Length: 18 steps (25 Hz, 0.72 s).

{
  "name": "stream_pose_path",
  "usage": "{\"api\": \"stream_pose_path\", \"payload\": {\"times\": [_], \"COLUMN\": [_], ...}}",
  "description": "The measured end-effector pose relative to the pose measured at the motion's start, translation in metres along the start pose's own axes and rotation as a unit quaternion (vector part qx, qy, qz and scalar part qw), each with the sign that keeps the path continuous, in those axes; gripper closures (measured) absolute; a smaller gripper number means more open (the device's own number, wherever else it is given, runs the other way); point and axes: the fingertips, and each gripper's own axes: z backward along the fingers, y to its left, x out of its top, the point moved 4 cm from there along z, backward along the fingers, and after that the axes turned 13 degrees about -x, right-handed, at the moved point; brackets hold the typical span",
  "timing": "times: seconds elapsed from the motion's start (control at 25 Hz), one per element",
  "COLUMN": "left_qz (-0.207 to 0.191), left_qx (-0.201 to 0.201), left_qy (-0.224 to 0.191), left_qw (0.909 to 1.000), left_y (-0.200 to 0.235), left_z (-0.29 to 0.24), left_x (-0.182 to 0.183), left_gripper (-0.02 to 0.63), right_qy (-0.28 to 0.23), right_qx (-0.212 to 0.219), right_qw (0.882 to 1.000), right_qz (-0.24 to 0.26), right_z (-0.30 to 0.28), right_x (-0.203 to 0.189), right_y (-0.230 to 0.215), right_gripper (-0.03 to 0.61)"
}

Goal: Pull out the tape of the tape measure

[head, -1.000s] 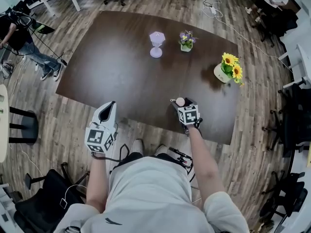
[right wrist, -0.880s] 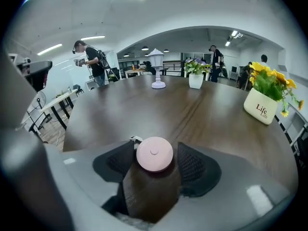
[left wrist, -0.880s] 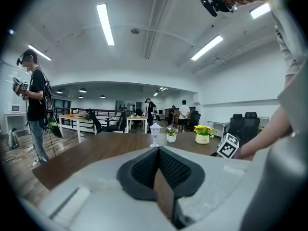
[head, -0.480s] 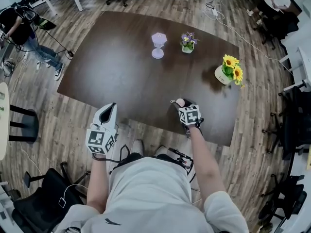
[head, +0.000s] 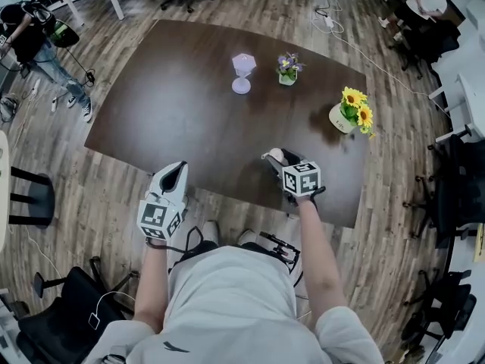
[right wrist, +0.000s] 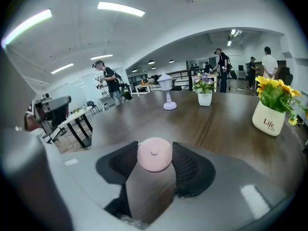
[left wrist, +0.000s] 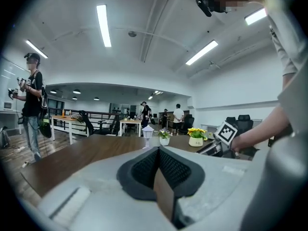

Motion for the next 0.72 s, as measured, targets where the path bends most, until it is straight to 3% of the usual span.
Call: {"api": "stream_pose_path", "payload": {"times": [0.16, 0.24, 0.36, 0.44, 0.72], "left_qz": [-0.014, -0.047, -0.104, -0.128, -0.137], "left_qx": [-0.045, -0.069, -0.122, -0.153, -0.179], "left_qy": [-0.020, -0.015, 0.004, 0.010, -0.006], "left_qw": [0.9987, 0.9964, 0.9870, 0.9799, 0.9743], "left_y": [-0.018, -0.031, -0.058, -0.074, -0.089], "left_z": [-0.036, -0.058, -0.090, -0.104, -0.122], "left_x": [0.002, 0.002, 0.004, 0.006, 0.017], "left_gripper": [0.607, 0.607, 0.525, 0.502, 0.499], "right_qy": [-0.029, -0.044, -0.065, -0.075, -0.083], "right_qx": [0.022, 0.041, 0.063, 0.075, 0.108], "right_qw": [0.999, 0.998, 0.996, 0.994, 0.991], "right_qz": [-0.009, -0.015, -0.014, -0.012, 0.005], "right_z": [0.025, 0.038, 0.058, 0.070, 0.084], "right_x": [0.027, 0.044, 0.069, 0.083, 0.100], "right_y": [0.012, 0.021, 0.037, 0.047, 0.073], "right_gripper": [0.353, 0.353, 0.353, 0.353, 0.353]}}
